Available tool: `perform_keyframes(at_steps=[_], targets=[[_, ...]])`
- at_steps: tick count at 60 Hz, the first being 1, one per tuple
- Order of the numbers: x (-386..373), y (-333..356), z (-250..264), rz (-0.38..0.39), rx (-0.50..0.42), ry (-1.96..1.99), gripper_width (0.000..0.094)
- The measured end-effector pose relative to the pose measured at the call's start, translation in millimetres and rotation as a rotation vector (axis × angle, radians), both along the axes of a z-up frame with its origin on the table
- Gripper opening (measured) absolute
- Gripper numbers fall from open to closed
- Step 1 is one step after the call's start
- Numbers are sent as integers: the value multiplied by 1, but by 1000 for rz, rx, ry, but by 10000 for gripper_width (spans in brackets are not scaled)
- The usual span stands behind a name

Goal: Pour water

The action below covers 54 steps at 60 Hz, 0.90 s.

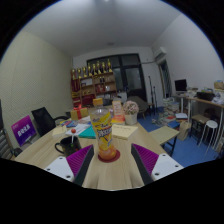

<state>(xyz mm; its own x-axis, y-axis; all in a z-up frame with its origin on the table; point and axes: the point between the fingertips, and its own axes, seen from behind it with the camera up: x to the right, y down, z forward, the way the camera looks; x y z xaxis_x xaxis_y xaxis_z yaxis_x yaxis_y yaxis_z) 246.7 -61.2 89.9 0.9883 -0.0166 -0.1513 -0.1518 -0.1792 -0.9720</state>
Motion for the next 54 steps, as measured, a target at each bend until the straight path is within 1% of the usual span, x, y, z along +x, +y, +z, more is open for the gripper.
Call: perform_keyframes(at_steps=[7, 16, 24, 39, 47, 54], targets=[[1, -61, 7, -5, 23, -36, 835], [-4, -123, -2, 21, 2, -31, 835], [-5, -158, -14, 42, -6, 7, 835], [15, -176, -16, 41, 15, 72, 836], [17, -173, -8, 69, 69, 95, 830], [22, -169, -12, 85, 57, 114, 829]])
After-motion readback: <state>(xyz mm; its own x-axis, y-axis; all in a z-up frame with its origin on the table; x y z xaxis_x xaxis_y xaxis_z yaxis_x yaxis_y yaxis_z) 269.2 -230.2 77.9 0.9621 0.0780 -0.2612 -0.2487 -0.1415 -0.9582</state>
